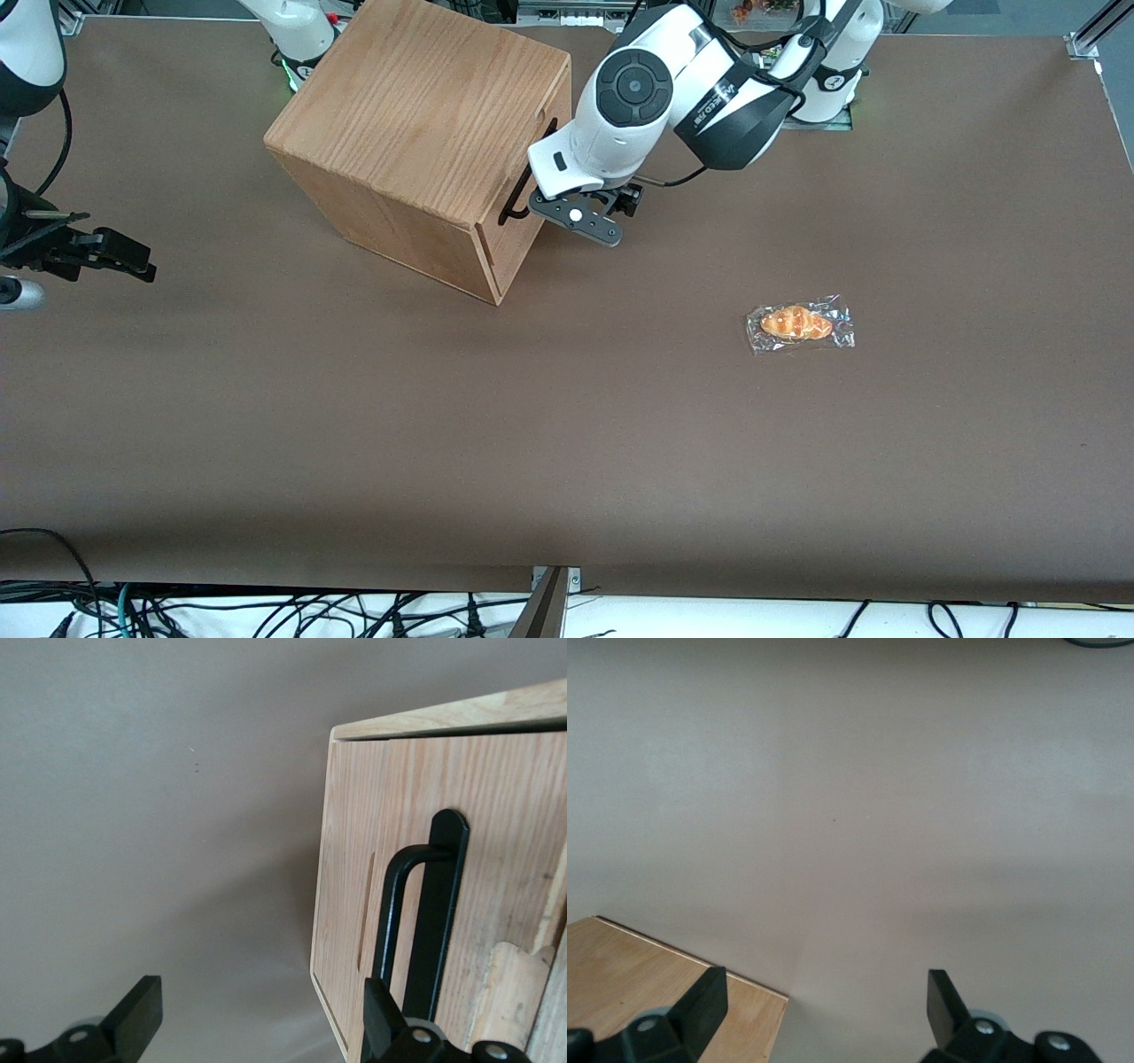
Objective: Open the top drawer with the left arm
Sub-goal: 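Hook the left gripper fingers around the black drawer handle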
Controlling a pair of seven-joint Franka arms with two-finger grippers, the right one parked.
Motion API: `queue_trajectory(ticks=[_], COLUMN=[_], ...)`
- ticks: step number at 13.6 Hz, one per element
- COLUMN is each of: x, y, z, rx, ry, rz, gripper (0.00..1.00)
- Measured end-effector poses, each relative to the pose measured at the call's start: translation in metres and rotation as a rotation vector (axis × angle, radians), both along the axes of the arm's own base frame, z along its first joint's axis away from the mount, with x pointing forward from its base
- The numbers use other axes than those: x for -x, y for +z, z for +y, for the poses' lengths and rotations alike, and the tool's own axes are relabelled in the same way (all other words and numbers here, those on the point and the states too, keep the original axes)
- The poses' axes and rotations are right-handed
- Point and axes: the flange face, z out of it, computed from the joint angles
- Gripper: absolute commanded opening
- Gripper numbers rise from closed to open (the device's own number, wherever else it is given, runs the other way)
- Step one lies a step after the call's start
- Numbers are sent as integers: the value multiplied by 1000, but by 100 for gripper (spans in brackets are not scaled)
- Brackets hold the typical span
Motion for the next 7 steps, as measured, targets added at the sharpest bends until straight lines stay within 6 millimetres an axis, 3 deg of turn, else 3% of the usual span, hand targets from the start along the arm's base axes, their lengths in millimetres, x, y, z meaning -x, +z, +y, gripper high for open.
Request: queue_trajectory(ticks=[7], x=[7], y=[-21], z=[-11], rx=[-6], ry=[-14], rz=[11], gripper=[100])
